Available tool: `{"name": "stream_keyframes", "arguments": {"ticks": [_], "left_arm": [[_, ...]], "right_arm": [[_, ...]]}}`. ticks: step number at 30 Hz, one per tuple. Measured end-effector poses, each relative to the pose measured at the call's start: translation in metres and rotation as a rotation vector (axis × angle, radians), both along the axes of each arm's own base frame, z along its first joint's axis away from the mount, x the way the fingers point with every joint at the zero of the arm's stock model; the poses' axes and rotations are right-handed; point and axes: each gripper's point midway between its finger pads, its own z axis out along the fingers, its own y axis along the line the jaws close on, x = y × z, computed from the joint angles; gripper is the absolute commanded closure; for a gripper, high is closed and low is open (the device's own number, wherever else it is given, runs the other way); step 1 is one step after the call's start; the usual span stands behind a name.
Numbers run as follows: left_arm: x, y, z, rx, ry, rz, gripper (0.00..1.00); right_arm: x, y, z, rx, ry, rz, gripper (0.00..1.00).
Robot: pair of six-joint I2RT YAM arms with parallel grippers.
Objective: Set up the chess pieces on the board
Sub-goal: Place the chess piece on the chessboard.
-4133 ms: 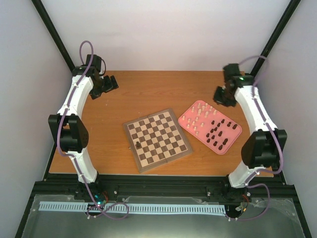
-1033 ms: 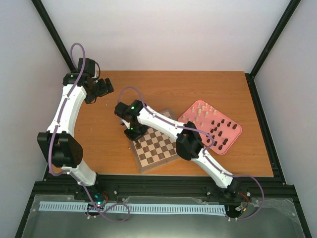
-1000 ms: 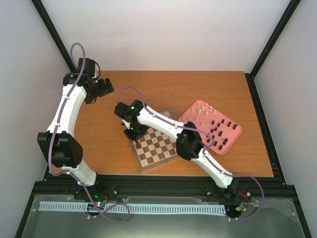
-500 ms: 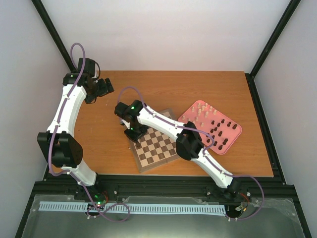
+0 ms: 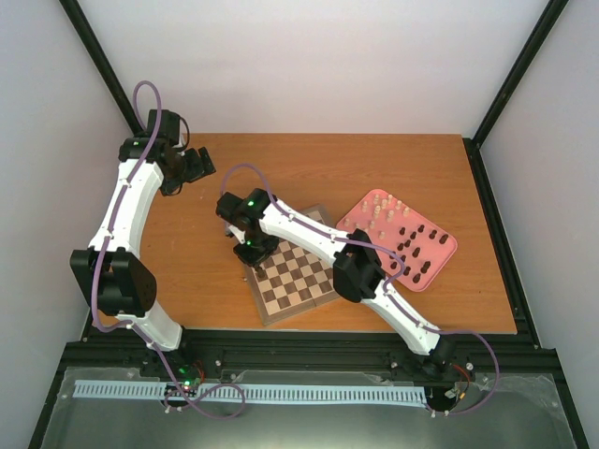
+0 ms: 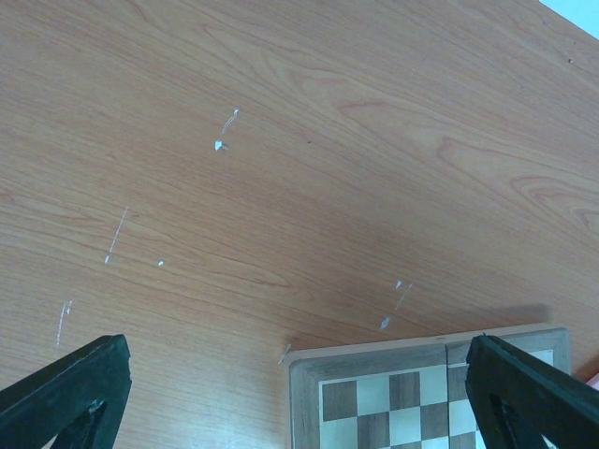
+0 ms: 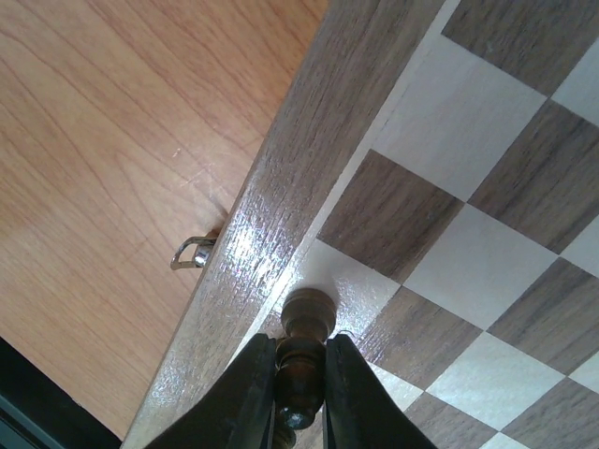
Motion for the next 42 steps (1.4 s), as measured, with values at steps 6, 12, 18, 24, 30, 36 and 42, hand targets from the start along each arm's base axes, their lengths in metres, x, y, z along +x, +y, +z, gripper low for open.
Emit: {"name": "stream_keyframes", "arguments": {"ticks": [6,12,18,24,30,36,42], "left_arm": [[0.0,0.0,0.0,0.0,0.0,0.0,0.0],[0.0,0.0007,0.0,0.003,0.0,0.002,0.0],[0.0,0.0006,0.0,0.003,0.0,0.002,0.0],[0.0,0.0007,0.0,0.003,0.0,0.002,0.0],[0.0,0.0007,0.0,0.004,0.0,0.002,0.0],[0.0,0.0007,0.0,0.004,0.0,0.002,0.0],[0.0,0.0007,0.0,0.004,0.0,0.002,0.0]], "right_arm": [[0.0003,0.0004,0.0001,0.002,-0.001,0.002,0.85],[0.0004,0.0003,0.0,0.002,-0.001,0.002,0.86],[0.0006,0.0002,0.0,0.001,-0.003,0.002,0.86],[0.0015,-0.0003,-0.0001,-0.002,-0.008,0.001,0.86],[0.003,-0.0001,-0.0002,-0.002,-0.015,0.001,0.86],[0.0041,0.0003,-0.0002,-0.001,-0.021,0.0,0.86],[0.0037,0.0006,-0.0001,0.001,-0.018,0.003,0.85]]}}
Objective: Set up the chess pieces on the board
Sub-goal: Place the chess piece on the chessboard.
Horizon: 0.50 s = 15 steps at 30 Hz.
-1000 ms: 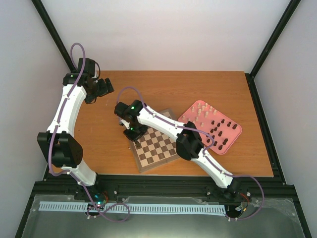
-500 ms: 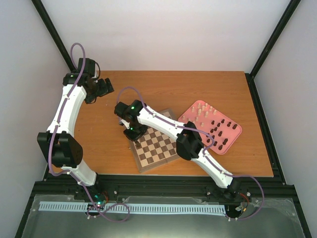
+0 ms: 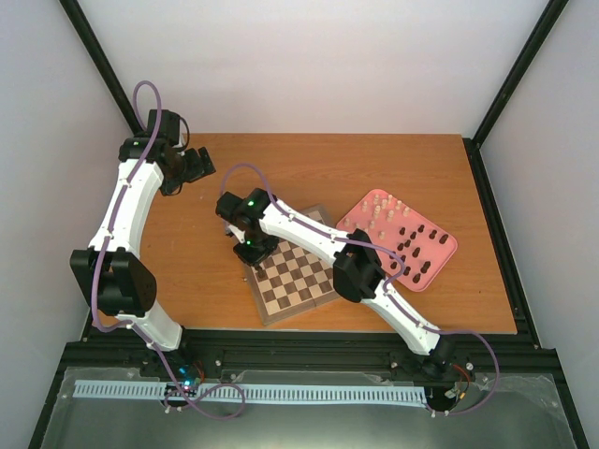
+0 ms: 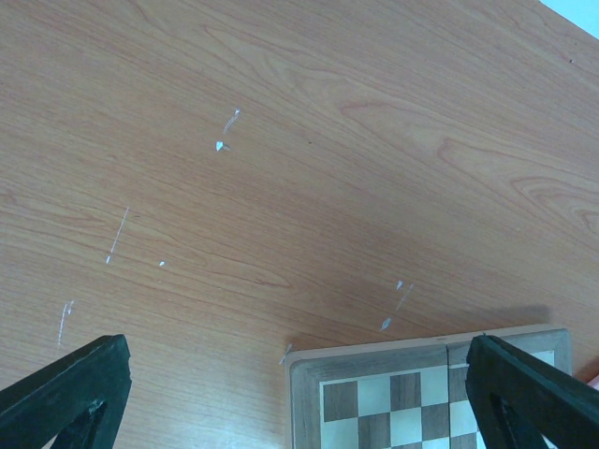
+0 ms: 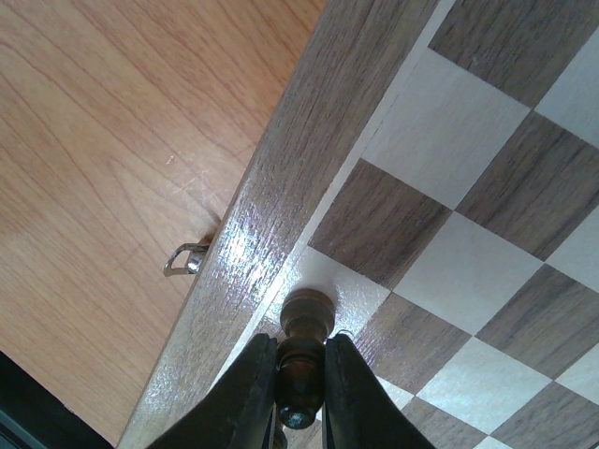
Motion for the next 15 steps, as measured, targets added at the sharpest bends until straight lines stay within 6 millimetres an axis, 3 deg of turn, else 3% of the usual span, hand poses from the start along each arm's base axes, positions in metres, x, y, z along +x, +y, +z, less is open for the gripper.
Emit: {"name": "stream_keyframes", "arguments": {"ticks": [12,15], "left_arm": [[0.0,-0.0001,0.0,0.0,0.0,0.0,0.0],[0.0,-0.0001,0.0,0.0,0.0,0.0,0.0]], "right_arm": [[0.0008,0.0021,0.0003,0.01,-0.002,0.003,0.83],[0.001,0.0024,0.0004,0.011,-0.003,0.004,0.78]]}}
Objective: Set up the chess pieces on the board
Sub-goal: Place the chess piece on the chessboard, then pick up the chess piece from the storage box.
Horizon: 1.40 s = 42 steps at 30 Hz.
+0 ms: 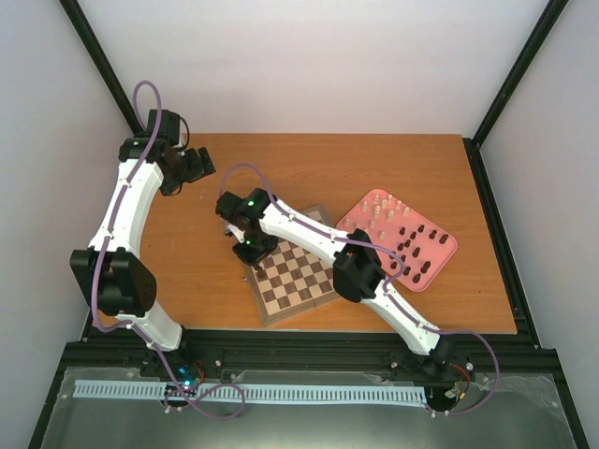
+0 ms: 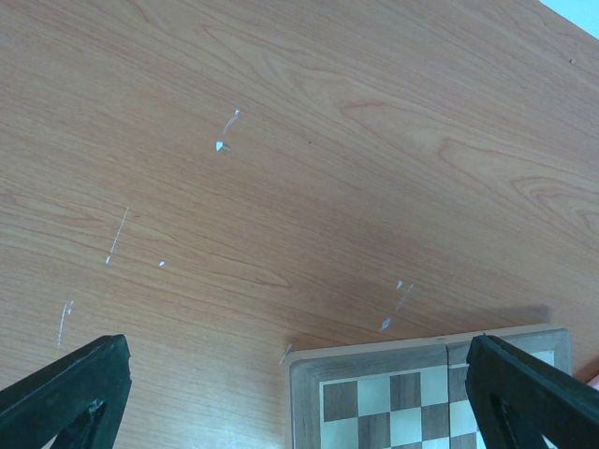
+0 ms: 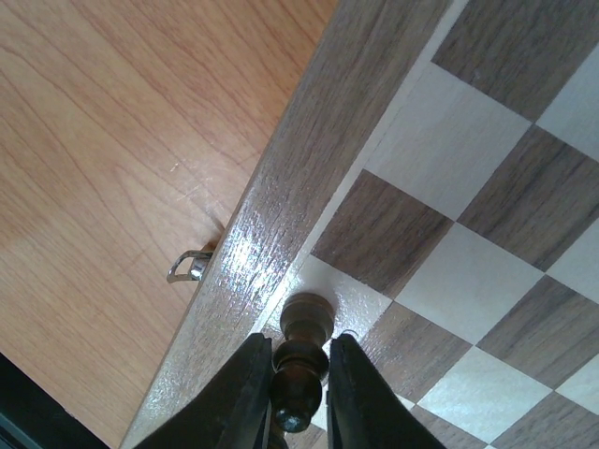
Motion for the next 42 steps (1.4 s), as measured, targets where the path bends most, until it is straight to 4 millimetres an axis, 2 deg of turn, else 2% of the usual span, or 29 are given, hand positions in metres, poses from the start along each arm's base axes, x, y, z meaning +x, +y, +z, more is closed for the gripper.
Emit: {"name": "stream_keyframes", "arguments": {"ticks": [9,17,20,23,25,28,29,32,33,35,37,40,42], "left_arm": [[0.0,0.0,0.0,0.0,0.0,0.0,0.0],[0.0,0.0,0.0,0.0,0.0,0.0,0.0],[0.0,0.0,0.0,0.001,0.0,0.0,0.0],[0.0,0.001,0.0,0.005,0.002,0.002,0.0],[0.001,0.002,0.0,0.008,0.002,0.004,0.0],[0.003,0.002,0.001,0.012,-0.002,0.007,0.0],[0.003,0.002,0.001,0.012,-0.003,0.007,0.0],[0.004,0.003,0.003,0.014,-0.007,0.008,0.0],[0.005,0.003,0.003,0.014,-0.009,0.008,0.0],[0.006,0.003,0.004,0.014,-0.012,0.009,0.0],[0.007,0.003,0.003,0.014,-0.009,0.009,0.0],[0.009,0.003,-0.001,0.015,0.003,0.009,0.0],[0.012,0.002,-0.006,0.016,0.015,0.008,0.0]], "right_arm": [[0.001,0.0,0.0,-0.002,-0.005,0.002,0.71],[0.006,-0.002,0.0,-0.015,-0.035,0.002,0.37],[0.009,-0.004,0.003,-0.016,-0.055,0.0,0.33],[0.015,-0.007,0.015,-0.001,-0.076,-0.01,0.32],[0.02,-0.012,0.031,0.016,-0.099,-0.028,0.32],[0.036,-0.031,0.068,0.061,-0.142,-0.09,0.32],[0.043,-0.044,0.082,0.073,-0.158,-0.122,0.33],[0.075,-0.103,0.119,0.1,-0.211,-0.268,0.34],[0.09,-0.138,0.129,0.098,-0.234,-0.351,0.35],[0.114,-0.196,0.136,0.077,-0.266,-0.486,0.36],[0.132,-0.265,0.131,0.035,-0.28,-0.644,0.36],[0.141,-0.35,0.111,-0.046,-0.26,-0.842,0.39],[0.138,-0.393,0.095,-0.096,-0.23,-0.944,0.4]]}}
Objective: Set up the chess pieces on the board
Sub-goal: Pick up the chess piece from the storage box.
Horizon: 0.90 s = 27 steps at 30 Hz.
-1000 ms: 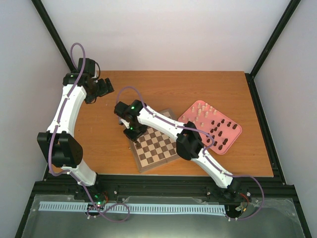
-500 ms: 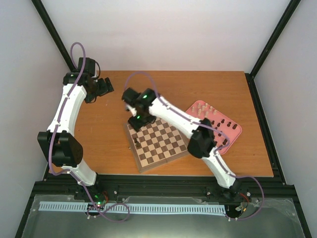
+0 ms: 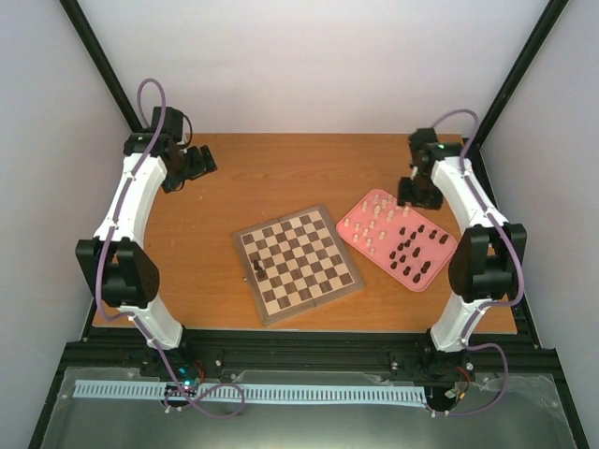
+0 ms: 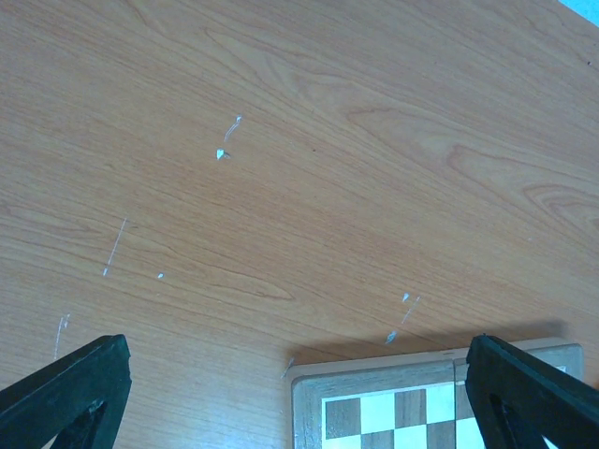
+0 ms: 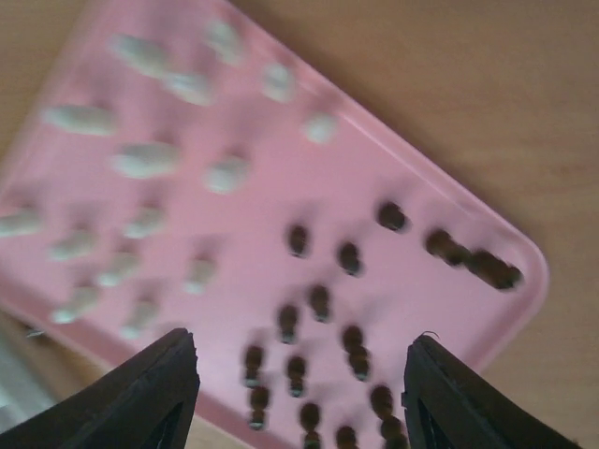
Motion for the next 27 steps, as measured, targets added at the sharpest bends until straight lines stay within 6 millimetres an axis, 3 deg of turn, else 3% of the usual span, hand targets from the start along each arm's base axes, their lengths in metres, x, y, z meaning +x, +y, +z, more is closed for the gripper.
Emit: {"name": "stream_keyframes", "arguments": {"ticks": [5,9,13,17,27], "left_arm": [[0.005,0.0,-0.013,0.001,0.032,0.0,0.0],[0.011,-0.001,-0.02,-0.001,0.051,-0.001,0.0],[0.018,-0.002,-0.023,-0.002,0.055,-0.002,0.0],[0.022,-0.002,-0.026,-0.002,0.06,-0.003,0.0],[0.022,-0.003,-0.027,-0.001,0.067,-0.004,0.0]], "right_arm": [[-0.031,-0.071,-0.046,-0.012,0.12,-0.185,0.43],[-0.052,-0.103,-0.073,0.01,0.18,-0.291,0.44],[-0.057,-0.127,-0.081,0.017,0.177,-0.375,0.45],[-0.053,-0.14,-0.081,0.032,0.144,-0.417,0.45],[-0.045,-0.14,-0.095,0.059,0.134,-0.439,0.54]]}}
